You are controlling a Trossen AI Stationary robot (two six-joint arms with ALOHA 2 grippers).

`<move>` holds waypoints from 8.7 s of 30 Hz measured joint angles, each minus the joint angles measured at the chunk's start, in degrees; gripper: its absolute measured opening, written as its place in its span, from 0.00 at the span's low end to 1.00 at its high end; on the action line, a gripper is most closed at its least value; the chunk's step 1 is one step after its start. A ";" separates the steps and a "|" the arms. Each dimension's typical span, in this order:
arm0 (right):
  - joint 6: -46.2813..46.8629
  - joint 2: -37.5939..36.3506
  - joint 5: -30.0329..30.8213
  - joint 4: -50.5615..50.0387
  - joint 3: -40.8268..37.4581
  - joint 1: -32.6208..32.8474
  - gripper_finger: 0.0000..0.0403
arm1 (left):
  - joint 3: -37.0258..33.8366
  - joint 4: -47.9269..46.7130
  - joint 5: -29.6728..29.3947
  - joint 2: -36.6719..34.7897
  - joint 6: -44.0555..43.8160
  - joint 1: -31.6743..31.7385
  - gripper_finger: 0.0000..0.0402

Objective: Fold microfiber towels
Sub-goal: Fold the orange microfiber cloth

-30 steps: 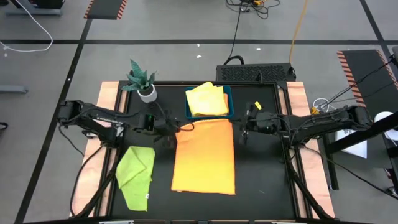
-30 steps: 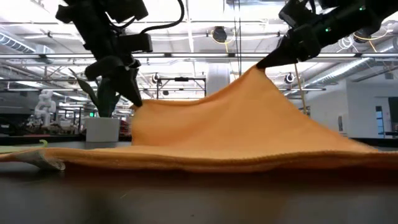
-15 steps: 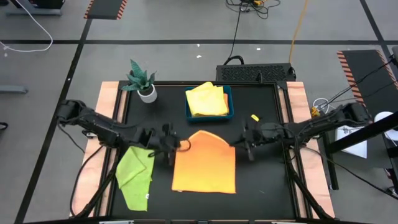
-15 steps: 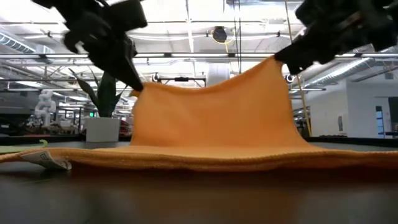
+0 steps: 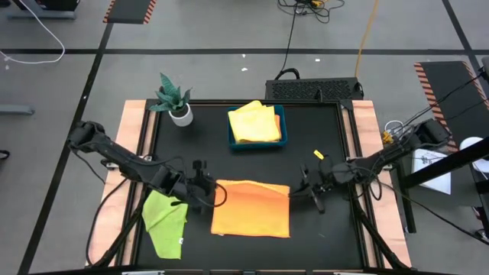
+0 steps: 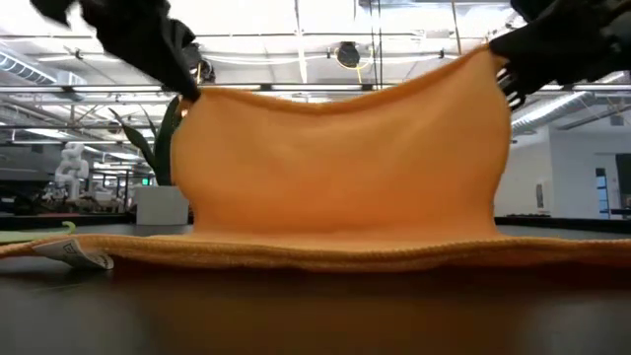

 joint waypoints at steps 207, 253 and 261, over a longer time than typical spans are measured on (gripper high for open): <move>15.84 24.47 -5.10 12.99 -4.16 -7.27 0.01 | 22.26 44.93 28.56 41.11 4.08 15.66 0.71; 7.83 19.00 -2.59 12.68 2.58 -0.82 0.02 | 27.65 38.46 44.22 41.11 8.12 18.40 0.05; 8.05 18.97 -2.90 13.31 2.58 -0.29 0.17 | 27.62 37.95 43.72 40.88 13.29 17.96 0.01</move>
